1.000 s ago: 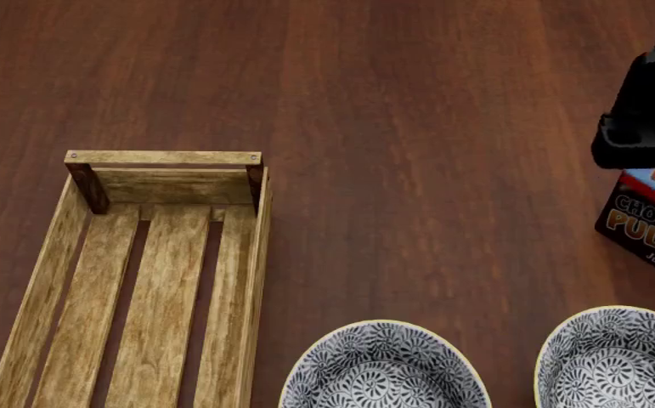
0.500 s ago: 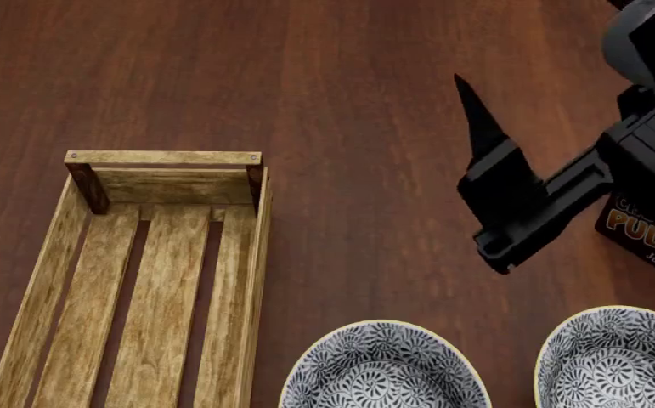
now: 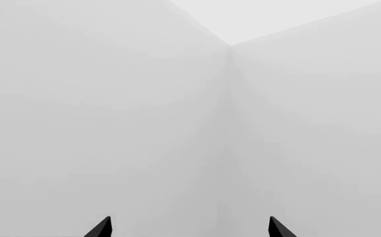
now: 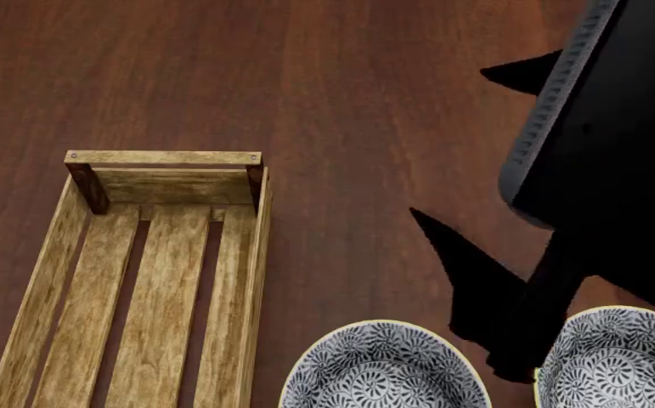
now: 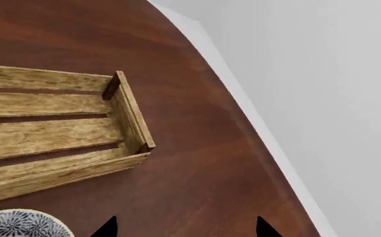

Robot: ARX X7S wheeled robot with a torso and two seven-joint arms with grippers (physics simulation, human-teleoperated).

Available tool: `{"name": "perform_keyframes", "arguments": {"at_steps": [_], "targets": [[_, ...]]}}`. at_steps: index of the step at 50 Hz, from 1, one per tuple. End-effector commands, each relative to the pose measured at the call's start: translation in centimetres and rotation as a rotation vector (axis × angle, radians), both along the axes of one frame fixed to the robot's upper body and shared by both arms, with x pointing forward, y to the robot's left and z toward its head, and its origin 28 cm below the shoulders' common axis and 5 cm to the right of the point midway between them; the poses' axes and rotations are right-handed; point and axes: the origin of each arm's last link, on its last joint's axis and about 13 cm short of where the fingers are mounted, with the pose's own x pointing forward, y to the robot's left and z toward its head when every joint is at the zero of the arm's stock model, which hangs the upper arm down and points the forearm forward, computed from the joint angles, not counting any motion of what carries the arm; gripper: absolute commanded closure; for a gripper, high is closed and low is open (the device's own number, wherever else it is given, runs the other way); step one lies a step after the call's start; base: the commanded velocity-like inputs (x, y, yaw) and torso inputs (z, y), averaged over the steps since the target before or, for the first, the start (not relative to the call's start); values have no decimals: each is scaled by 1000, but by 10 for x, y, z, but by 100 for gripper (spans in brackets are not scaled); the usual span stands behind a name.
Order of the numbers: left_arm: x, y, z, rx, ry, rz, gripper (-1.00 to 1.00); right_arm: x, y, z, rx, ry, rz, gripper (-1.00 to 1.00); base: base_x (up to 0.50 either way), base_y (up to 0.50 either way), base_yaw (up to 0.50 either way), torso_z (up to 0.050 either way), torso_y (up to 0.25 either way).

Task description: Stack the left bowl on the right bowl and place them in the tray.

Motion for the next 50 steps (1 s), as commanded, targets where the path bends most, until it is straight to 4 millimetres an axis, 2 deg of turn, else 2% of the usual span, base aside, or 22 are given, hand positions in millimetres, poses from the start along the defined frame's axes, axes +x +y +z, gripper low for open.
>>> {"name": "perform_keyframes", "arguments": {"at_steps": [1, 22, 50], "targets": [[1, -1, -1, -2, -1, -5, -100, -2, 0, -6, -178, 95, 112, -100, 0, 0, 0, 0, 0], [3, -3, 0, -2, -5, -15, -100, 9, 16, -19, -392, 178, 243, -100, 0, 0, 0, 0, 0], [0, 0, -6, -13, -4, -9, -100, 8, 27, -52, -406, 277, 356, -100, 0, 0, 0, 0, 0]]}}
